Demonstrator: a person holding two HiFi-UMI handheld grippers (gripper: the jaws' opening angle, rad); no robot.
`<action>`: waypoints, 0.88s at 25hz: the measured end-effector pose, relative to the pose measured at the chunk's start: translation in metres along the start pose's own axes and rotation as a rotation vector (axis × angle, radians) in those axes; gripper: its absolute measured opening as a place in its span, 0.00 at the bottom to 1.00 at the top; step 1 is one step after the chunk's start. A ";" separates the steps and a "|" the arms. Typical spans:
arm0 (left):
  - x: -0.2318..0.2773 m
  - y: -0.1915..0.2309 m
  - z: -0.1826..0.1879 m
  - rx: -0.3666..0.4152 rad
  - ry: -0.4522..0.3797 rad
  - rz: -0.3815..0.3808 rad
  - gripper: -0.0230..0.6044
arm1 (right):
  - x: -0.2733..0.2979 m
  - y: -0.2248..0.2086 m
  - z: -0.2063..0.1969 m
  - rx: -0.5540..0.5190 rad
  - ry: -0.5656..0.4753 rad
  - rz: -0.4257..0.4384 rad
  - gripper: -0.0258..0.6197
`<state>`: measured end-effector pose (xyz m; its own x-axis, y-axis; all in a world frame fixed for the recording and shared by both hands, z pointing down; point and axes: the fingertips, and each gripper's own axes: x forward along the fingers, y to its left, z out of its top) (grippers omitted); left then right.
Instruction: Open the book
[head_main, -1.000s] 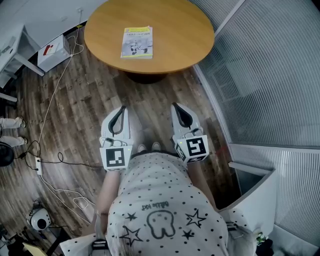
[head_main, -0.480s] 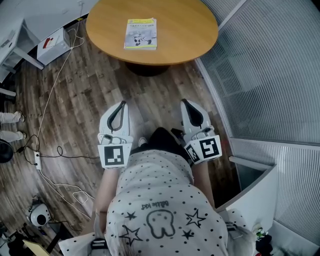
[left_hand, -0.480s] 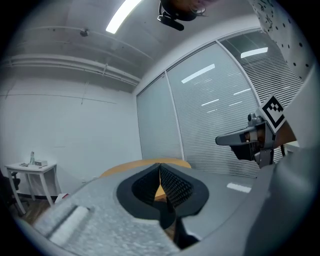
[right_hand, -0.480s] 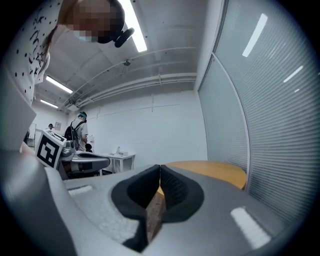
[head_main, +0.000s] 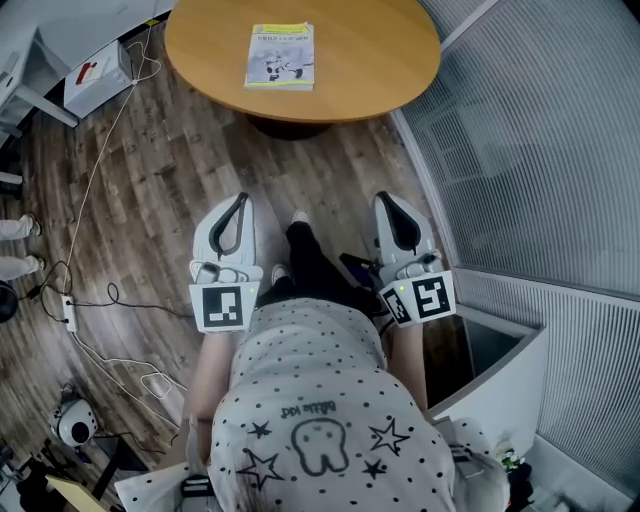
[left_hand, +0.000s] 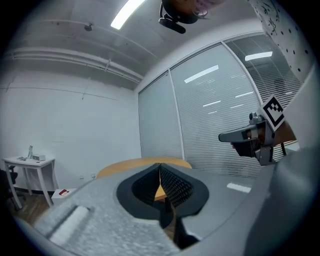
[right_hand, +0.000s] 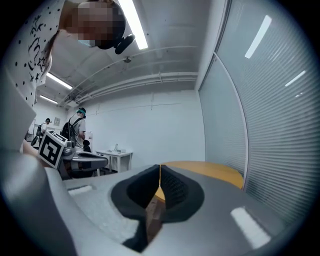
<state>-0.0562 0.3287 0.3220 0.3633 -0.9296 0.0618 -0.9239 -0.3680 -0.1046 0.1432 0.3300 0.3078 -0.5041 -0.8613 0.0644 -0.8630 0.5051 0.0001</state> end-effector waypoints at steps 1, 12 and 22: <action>0.007 0.003 -0.003 -0.003 0.004 0.002 0.06 | 0.008 -0.004 -0.003 -0.005 0.006 -0.001 0.04; 0.083 0.028 -0.007 -0.043 0.029 0.017 0.05 | 0.084 -0.042 -0.027 -0.098 0.124 0.088 0.04; 0.163 0.054 -0.013 -0.076 0.086 0.032 0.05 | 0.154 -0.108 -0.032 -0.099 0.177 0.074 0.04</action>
<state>-0.0480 0.1573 0.3399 0.3252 -0.9345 0.1447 -0.9423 -0.3330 -0.0328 0.1603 0.1446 0.3498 -0.5451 -0.8025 0.2426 -0.8119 0.5775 0.0859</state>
